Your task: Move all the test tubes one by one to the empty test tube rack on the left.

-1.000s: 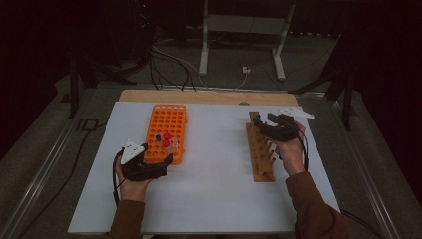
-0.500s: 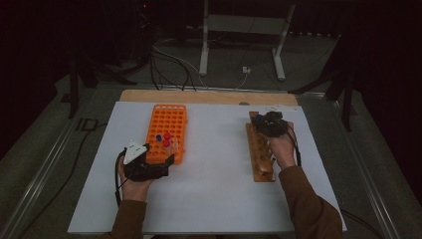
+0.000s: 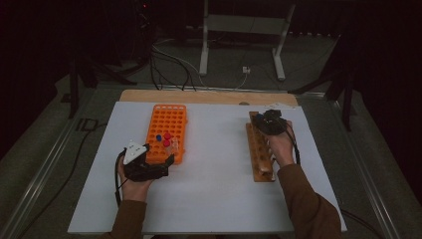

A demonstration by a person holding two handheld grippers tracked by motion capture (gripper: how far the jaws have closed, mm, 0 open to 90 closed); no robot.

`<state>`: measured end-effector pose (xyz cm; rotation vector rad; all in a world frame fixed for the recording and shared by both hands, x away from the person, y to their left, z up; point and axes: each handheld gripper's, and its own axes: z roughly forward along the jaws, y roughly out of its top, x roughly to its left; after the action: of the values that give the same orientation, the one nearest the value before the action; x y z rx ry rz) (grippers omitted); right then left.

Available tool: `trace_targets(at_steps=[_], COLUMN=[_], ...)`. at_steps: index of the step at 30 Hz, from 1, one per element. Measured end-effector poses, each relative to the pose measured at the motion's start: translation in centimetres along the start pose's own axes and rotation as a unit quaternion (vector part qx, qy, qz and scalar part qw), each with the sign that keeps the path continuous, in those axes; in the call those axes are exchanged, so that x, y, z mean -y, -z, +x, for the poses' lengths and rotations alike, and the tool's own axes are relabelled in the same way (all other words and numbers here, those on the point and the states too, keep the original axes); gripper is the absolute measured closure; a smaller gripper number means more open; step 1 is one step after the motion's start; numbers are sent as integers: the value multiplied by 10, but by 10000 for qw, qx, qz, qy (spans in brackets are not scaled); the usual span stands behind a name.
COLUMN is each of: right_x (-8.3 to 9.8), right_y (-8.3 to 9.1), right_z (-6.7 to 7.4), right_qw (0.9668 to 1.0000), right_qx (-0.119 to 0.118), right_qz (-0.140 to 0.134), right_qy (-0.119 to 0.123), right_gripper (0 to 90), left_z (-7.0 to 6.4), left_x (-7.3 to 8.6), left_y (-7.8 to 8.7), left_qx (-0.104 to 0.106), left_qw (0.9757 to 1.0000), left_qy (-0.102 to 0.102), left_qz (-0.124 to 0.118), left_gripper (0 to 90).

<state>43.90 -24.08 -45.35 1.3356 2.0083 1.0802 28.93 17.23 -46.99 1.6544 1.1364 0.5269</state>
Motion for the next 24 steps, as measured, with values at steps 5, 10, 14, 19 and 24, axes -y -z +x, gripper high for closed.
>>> trace_targets(at_steps=[5,10,14,19,24], right_x=[-1,-2,-6,-14,-24], right_y=[-1,3,12,28,47], right_z=[2,1,2,3,4], right_qw=[9999,9999,9996,9986,9967], right_qx=[75,123,150,171,143], right_qz=[16,-82,-223,-500,-795], right_qy=[80,19,27,51,3], right_gripper=[757,762,762,763,763], left_z=[0,1,1,0,0], left_x=[0,0,0,0,0], left_y=[0,1,1,1,1], left_qx=[-4,-8,-12,-34,-34], left_qw=[10000,10000,10000,10000,10000], left_qy=[3,9,10,-16,-14], left_qz=[2,0,-4,-10,-31], left_gripper=[6,6,6,6,6])
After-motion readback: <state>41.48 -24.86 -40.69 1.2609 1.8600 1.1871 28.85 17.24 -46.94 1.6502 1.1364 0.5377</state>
